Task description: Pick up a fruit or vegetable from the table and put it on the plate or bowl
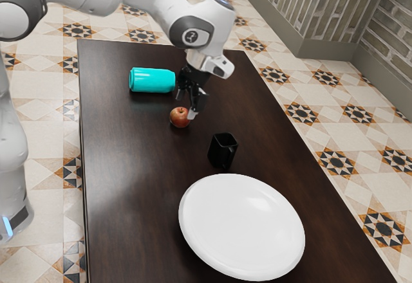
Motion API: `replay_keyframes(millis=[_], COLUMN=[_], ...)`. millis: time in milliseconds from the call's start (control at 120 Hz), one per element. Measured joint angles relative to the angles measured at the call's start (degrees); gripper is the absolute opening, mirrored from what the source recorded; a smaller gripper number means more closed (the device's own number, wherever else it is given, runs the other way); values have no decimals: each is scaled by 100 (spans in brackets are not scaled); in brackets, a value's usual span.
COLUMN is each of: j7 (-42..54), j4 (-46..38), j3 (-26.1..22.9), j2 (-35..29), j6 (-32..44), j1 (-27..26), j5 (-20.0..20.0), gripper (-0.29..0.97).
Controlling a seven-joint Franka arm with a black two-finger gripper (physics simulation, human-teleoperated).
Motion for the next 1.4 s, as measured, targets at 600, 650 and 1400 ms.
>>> replay_keyframes(millis=[600, 650, 1400], j7=[-195, -201, -204], j4=[-631, -631, -520], j3=[117, 117, 109], j2=[-391, -371, 17], j6=[456, 513, 847], j1=[229, 236, 214], j5=[-163, -165, -226], gripper=[68, 68, 68])
